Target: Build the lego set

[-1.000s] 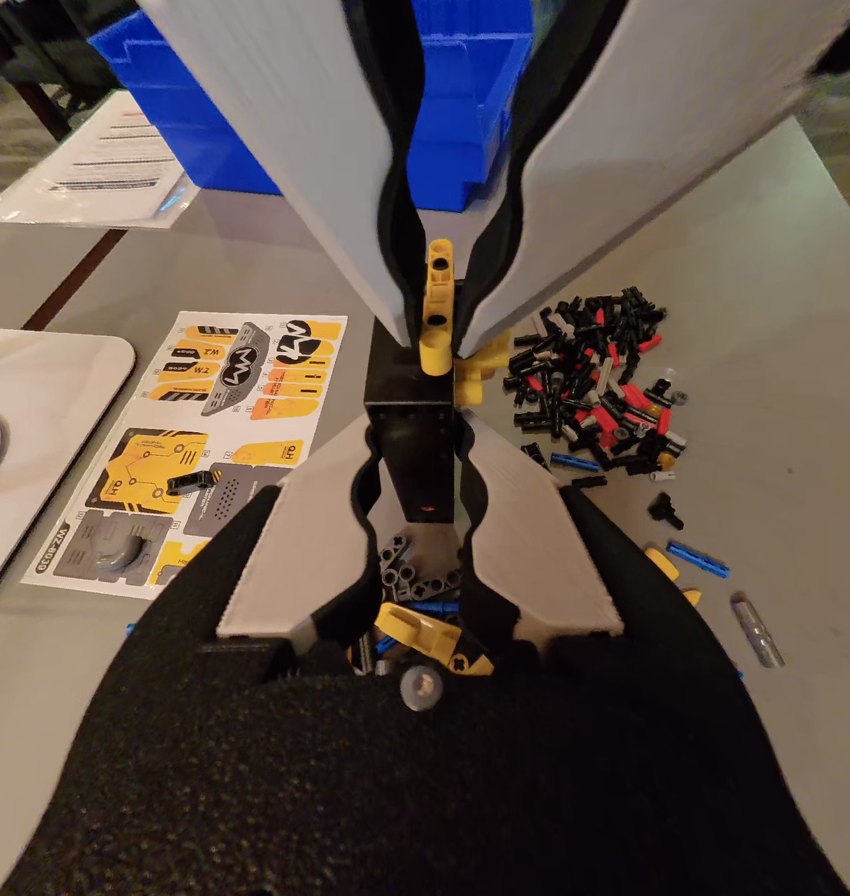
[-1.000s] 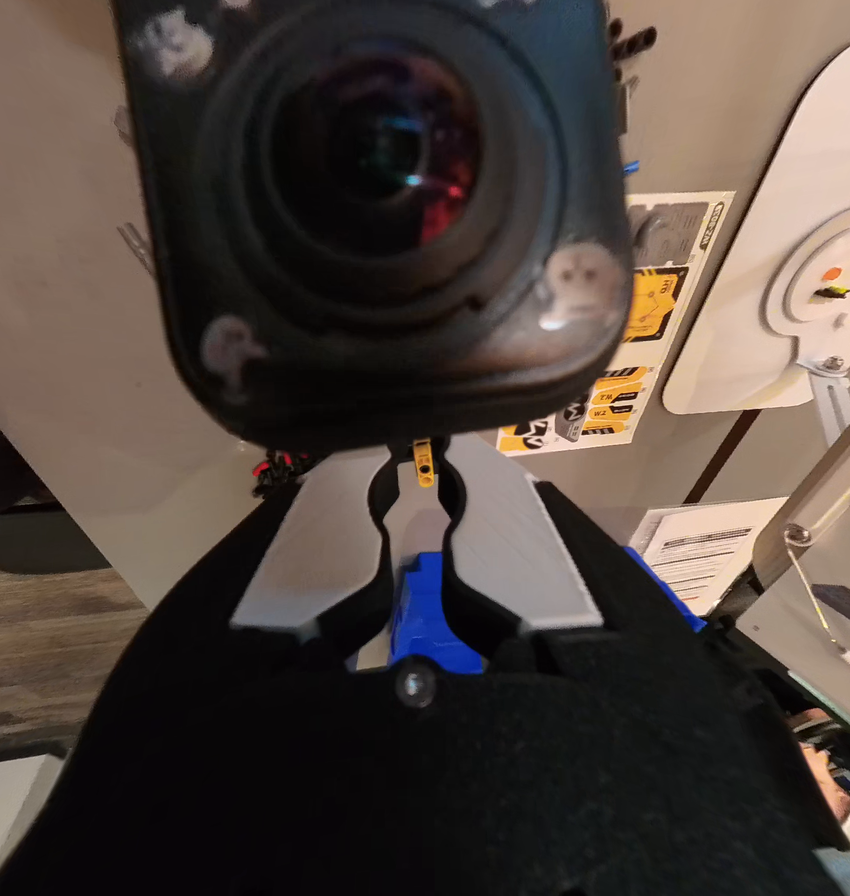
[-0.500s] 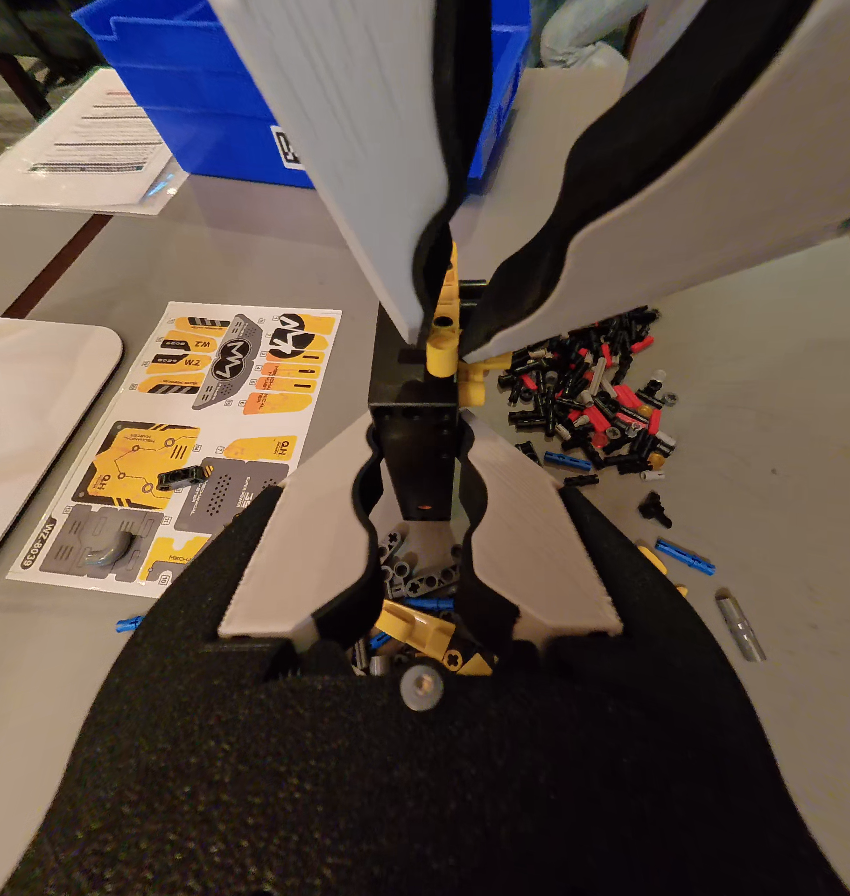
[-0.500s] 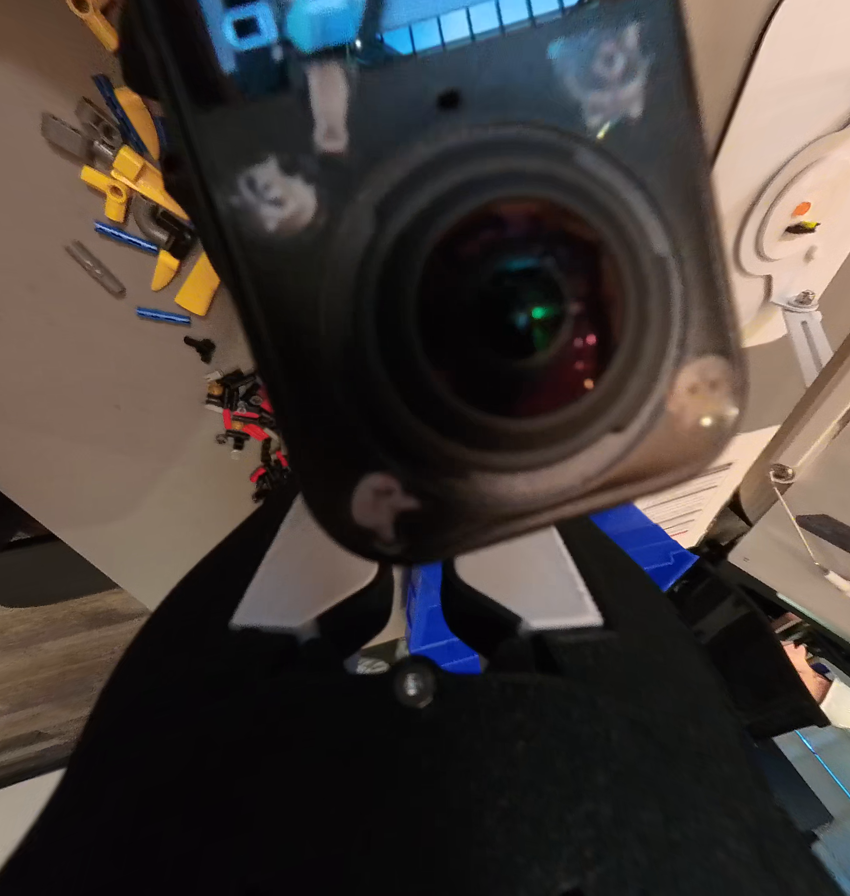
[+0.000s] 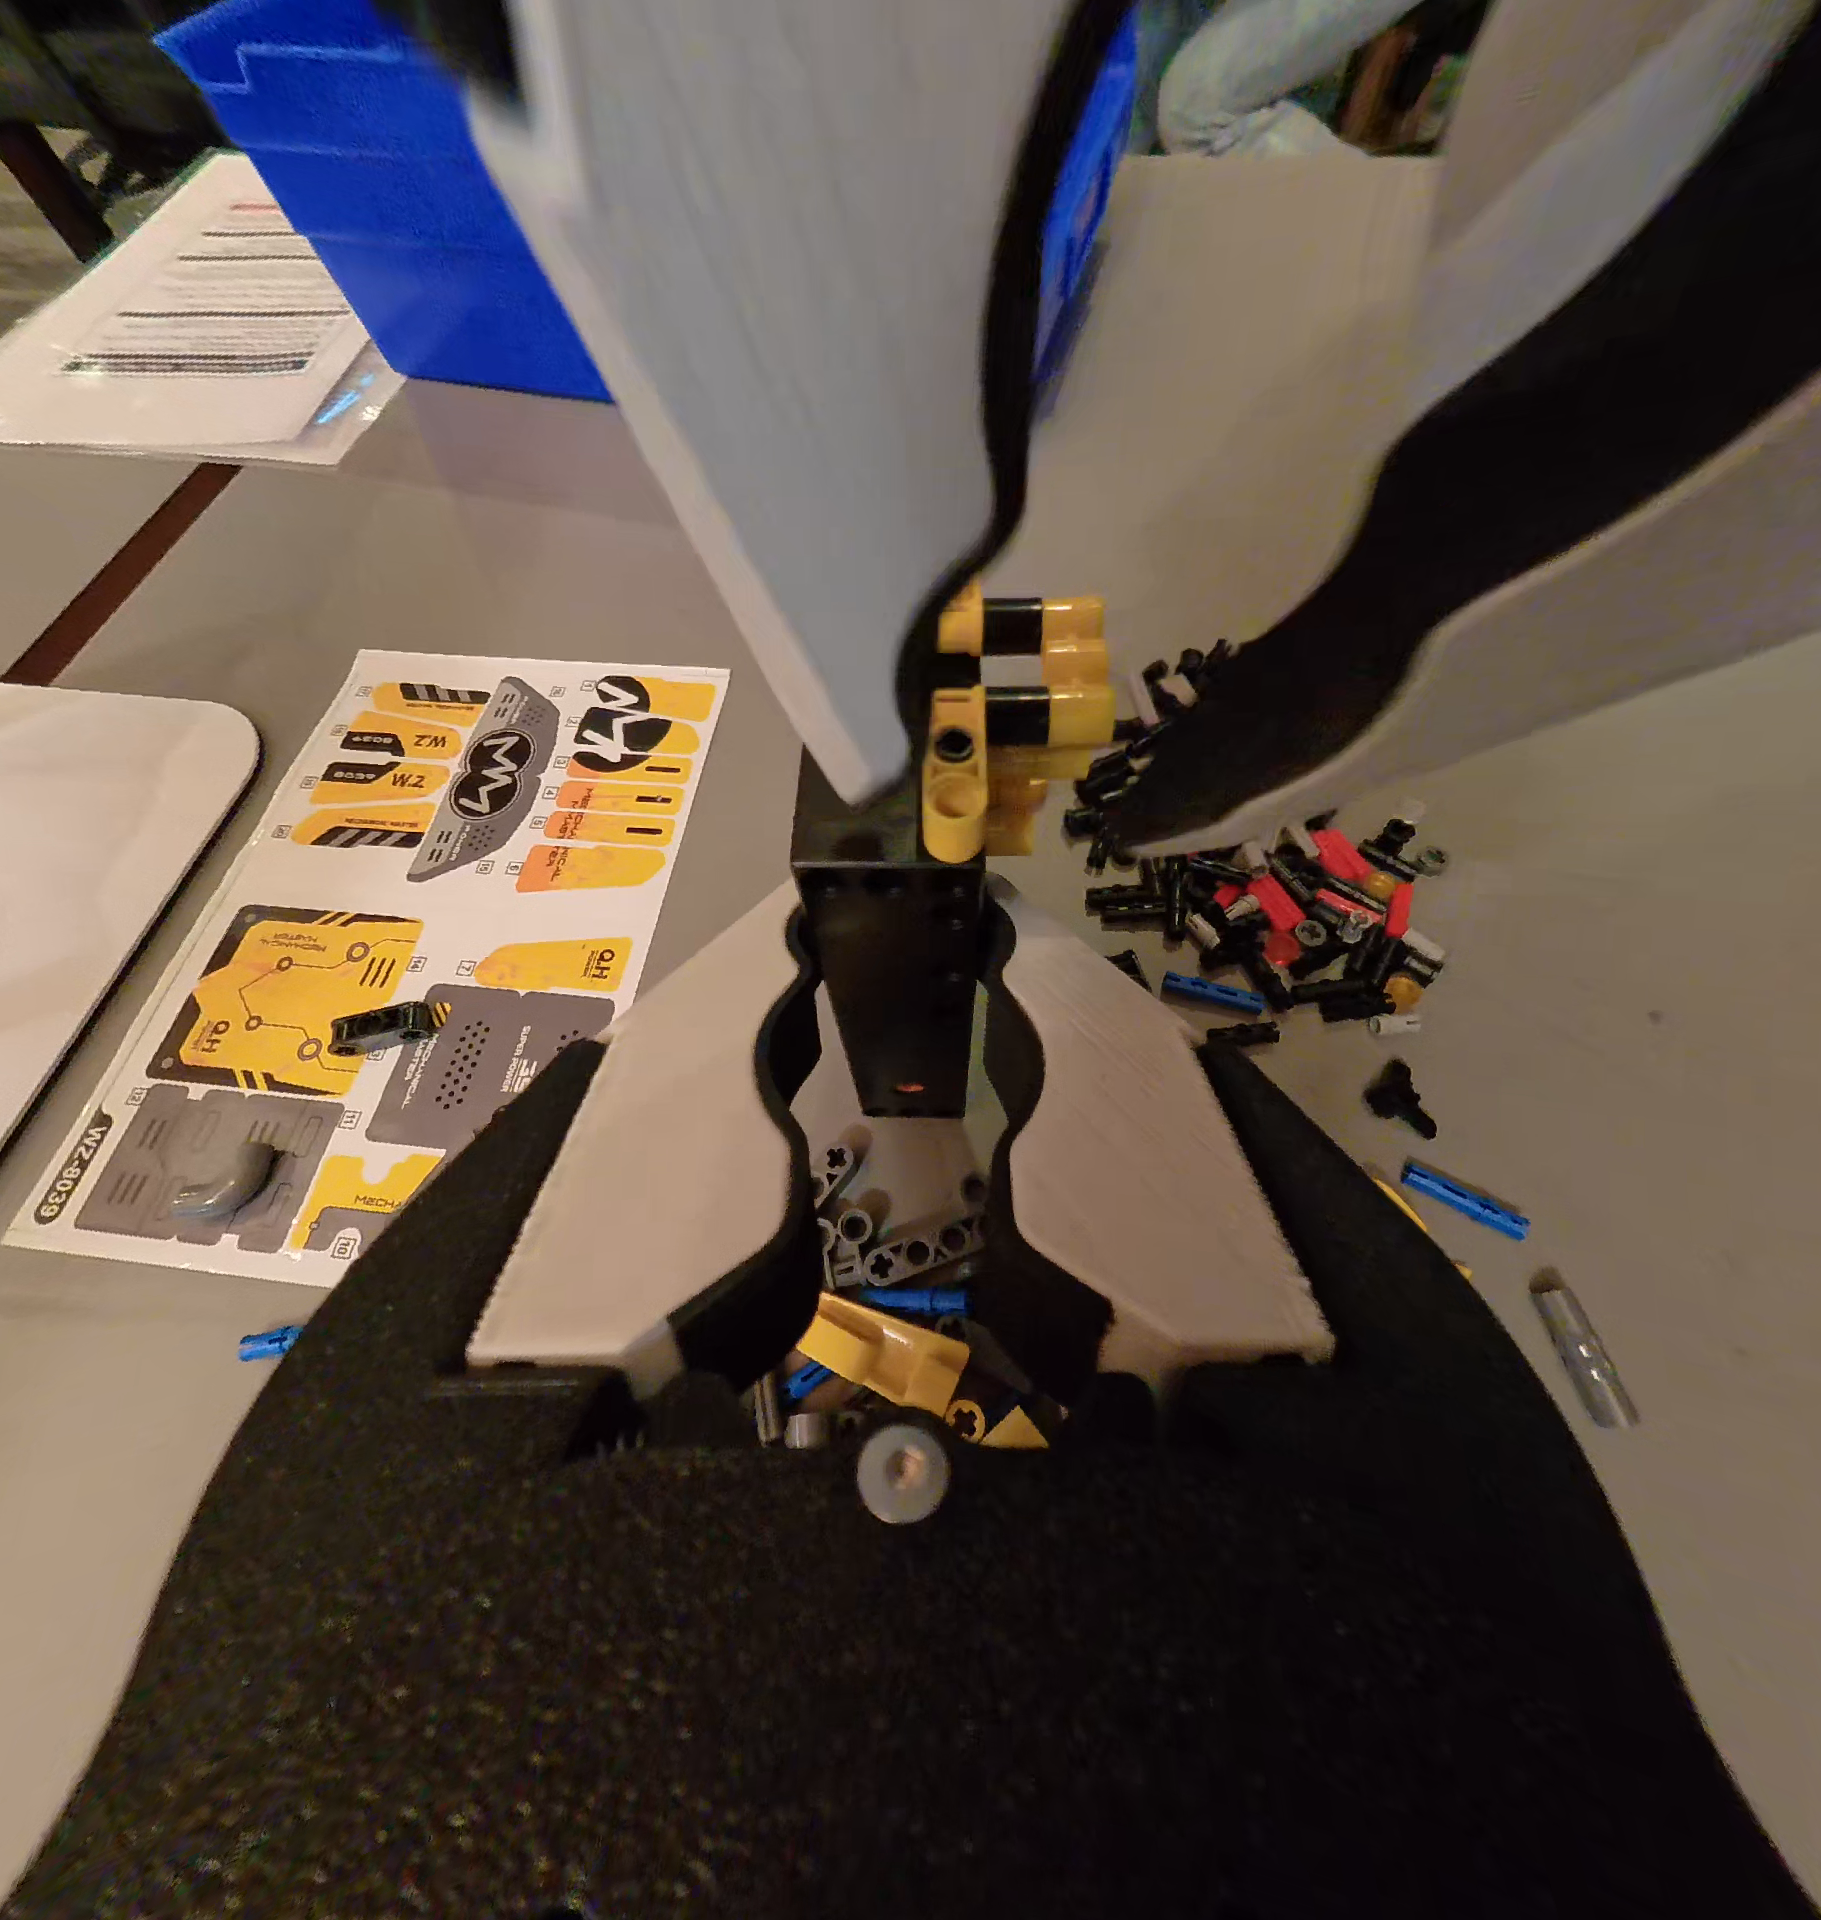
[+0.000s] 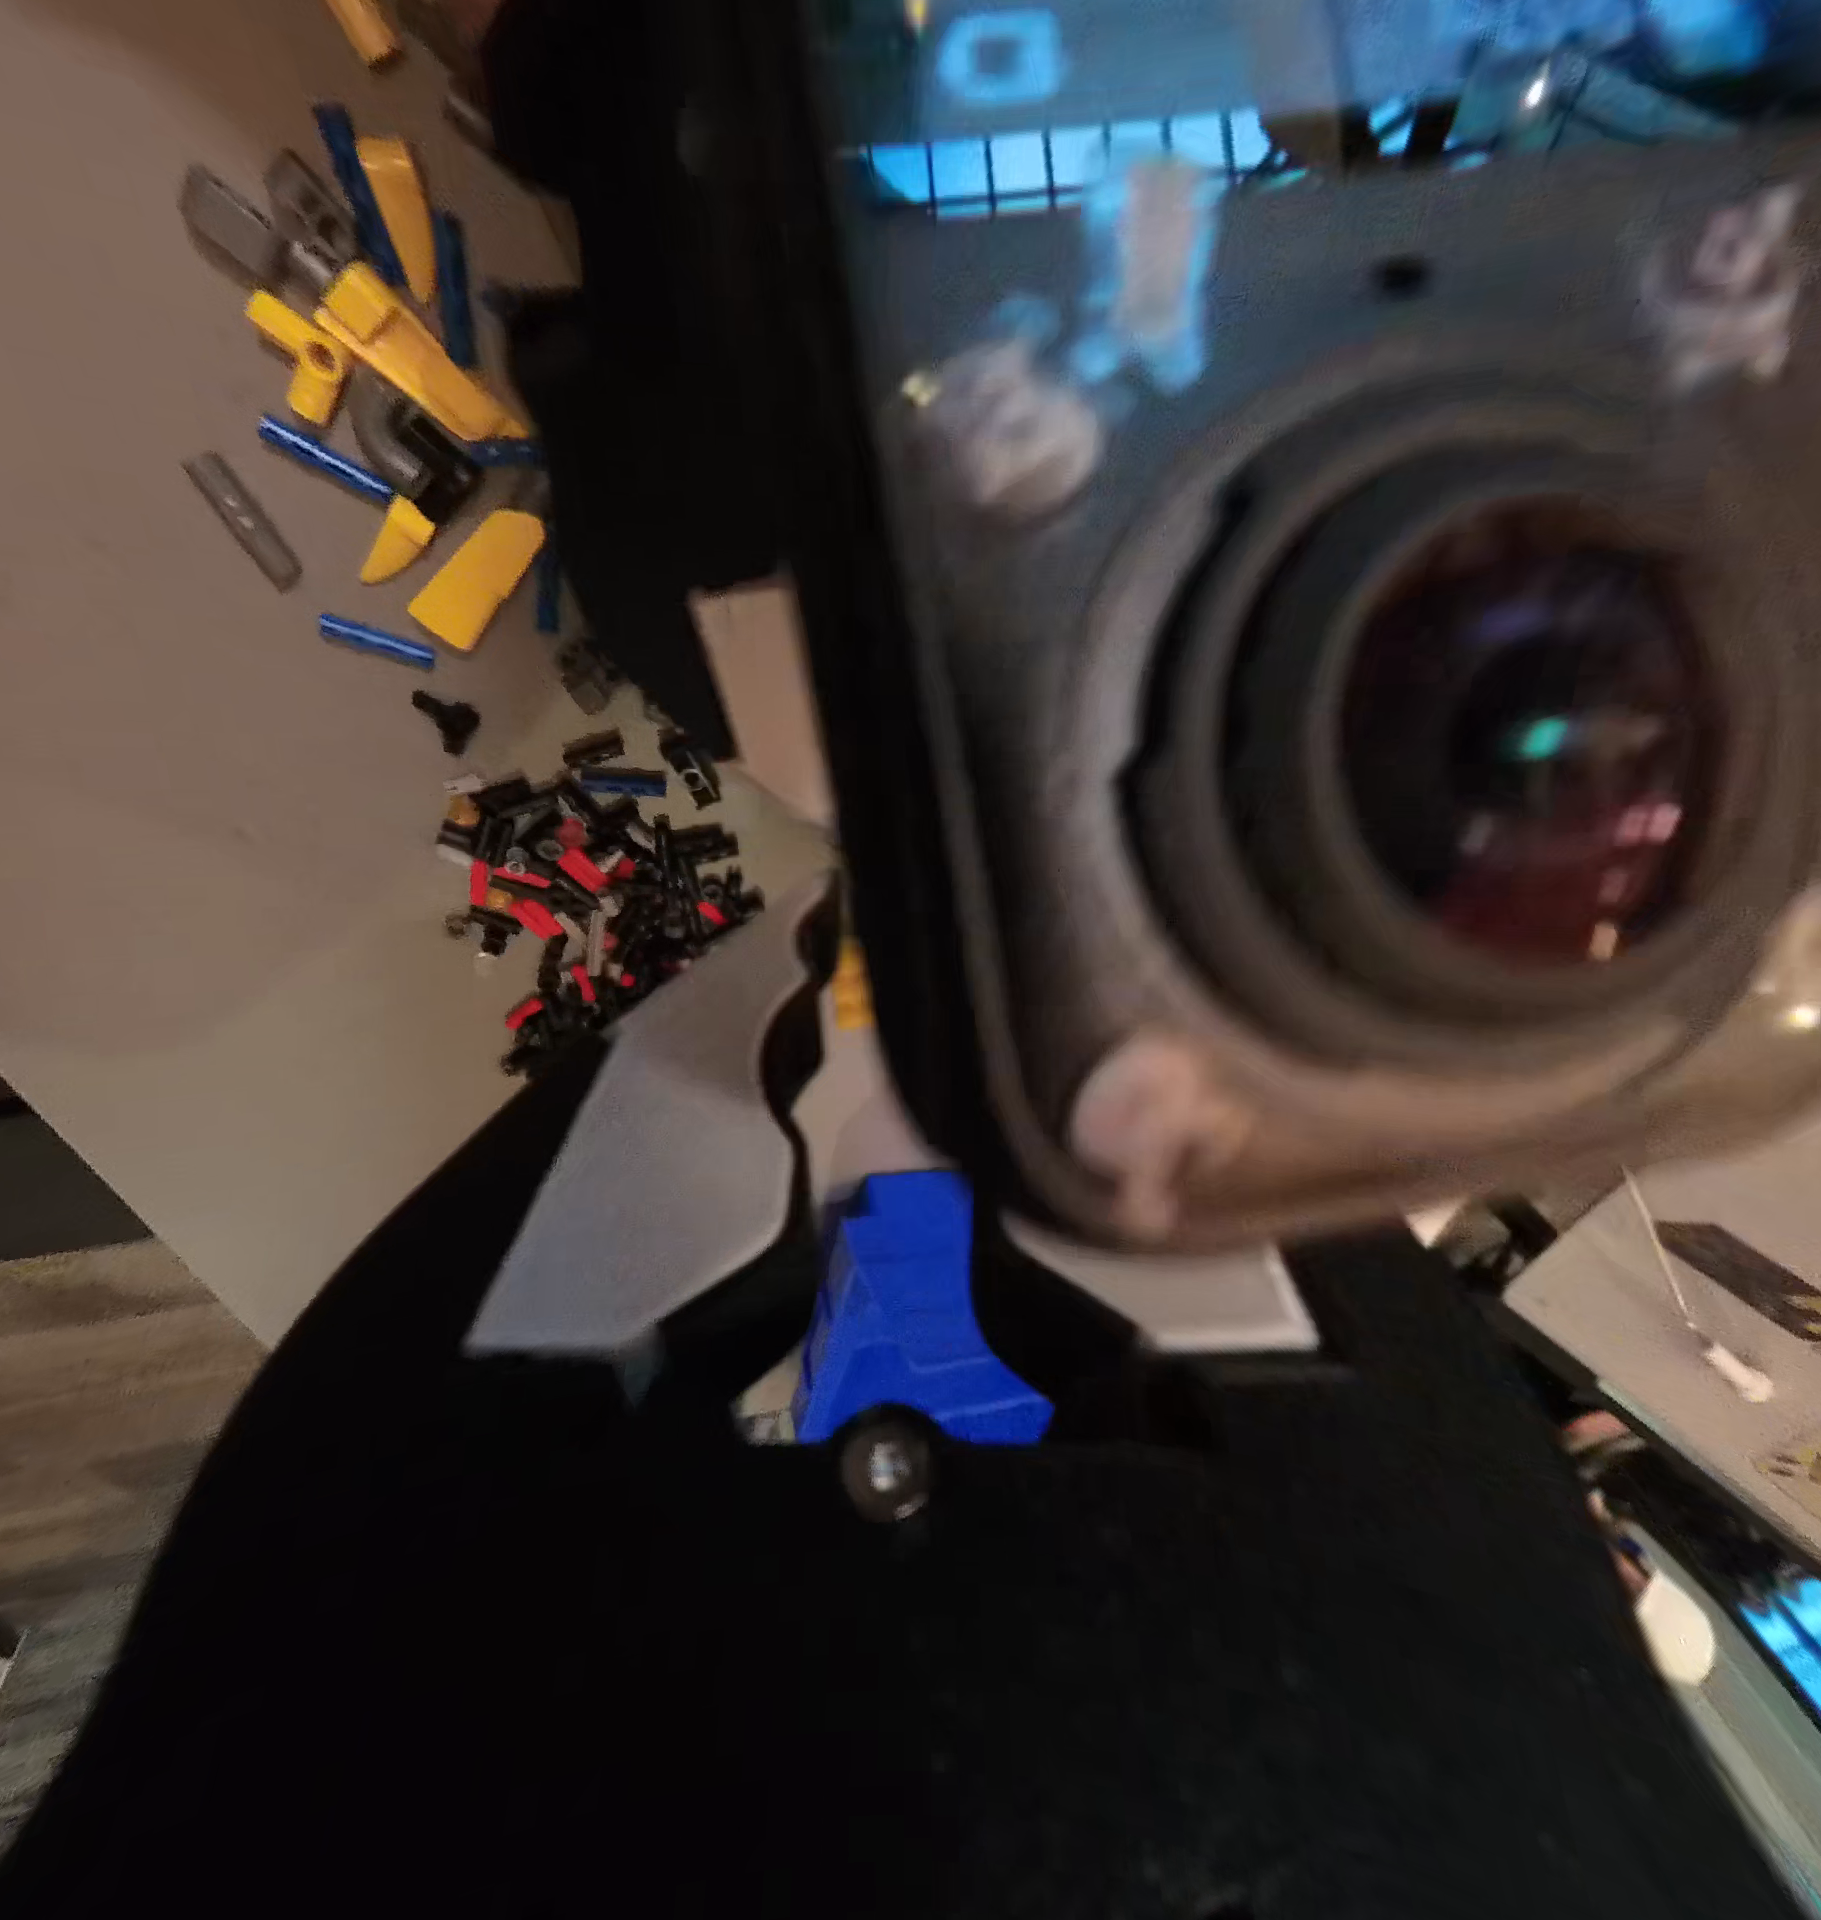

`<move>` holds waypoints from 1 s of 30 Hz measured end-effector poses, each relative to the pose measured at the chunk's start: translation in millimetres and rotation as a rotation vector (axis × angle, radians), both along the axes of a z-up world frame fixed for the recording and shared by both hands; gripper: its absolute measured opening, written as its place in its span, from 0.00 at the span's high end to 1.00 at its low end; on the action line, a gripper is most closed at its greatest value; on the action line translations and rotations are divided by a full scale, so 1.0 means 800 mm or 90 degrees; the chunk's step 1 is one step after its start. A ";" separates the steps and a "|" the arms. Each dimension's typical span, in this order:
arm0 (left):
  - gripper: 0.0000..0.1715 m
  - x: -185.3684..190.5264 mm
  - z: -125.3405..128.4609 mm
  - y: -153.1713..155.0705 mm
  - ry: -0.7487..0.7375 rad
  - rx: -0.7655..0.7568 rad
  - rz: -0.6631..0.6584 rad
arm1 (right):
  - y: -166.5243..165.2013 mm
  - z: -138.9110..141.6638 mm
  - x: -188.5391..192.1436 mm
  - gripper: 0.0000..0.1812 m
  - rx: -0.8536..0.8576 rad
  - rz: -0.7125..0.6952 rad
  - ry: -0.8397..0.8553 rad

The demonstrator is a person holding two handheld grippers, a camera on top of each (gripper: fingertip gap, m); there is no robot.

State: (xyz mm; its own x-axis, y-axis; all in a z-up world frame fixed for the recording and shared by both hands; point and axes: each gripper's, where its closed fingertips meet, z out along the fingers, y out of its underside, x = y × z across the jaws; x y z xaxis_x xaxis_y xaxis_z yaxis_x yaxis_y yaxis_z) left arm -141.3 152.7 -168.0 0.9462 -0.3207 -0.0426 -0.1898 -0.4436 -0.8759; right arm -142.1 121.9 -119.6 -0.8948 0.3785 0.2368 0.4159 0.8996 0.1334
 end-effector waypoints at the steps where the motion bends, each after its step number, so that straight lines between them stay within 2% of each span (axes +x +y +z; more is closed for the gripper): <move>1: 0.86 0.000 0.000 0.000 -0.001 0.001 0.000 | 0.000 0.004 0.001 0.82 -0.009 0.001 0.011; 5: 0.86 0.000 0.000 0.000 0.002 0.002 0.000 | 0.007 0.031 -0.007 0.83 -0.059 -0.012 0.090; 9: 0.85 0.000 0.000 0.000 0.000 0.002 0.000 | 0.008 0.041 -0.014 1.00 -0.172 -0.064 0.154; 12: 0.85 0.000 0.000 0.000 -0.002 0.002 -0.001 | 0.009 0.026 -0.007 1.00 -0.231 -0.118 0.135; 15: 0.85 0.000 0.000 0.000 0.003 0.001 0.000 | 0.008 0.009 -0.005 1.00 -0.268 -0.136 0.132; 18: 0.85 0.000 0.000 0.001 0.003 0.002 -0.001 | 0.009 0.007 -0.003 1.00 -0.294 -0.159 0.121; 20: 0.85 0.000 0.000 0.000 0.003 0.000 0.000 | 0.012 0.012 -0.006 1.00 -0.294 -0.144 0.148; 23: 0.85 0.000 -0.001 0.000 0.001 0.001 -0.001 | 0.005 0.035 -0.009 1.00 -0.385 -0.174 0.180; 27: 0.85 -0.002 -0.001 0.000 0.005 0.001 0.004 | 0.007 0.009 -0.004 1.00 -0.400 -0.195 0.165; 30: 0.85 -0.002 -0.001 0.001 0.003 0.003 0.002 | 0.010 0.008 -0.002 1.00 -0.415 -0.219 0.162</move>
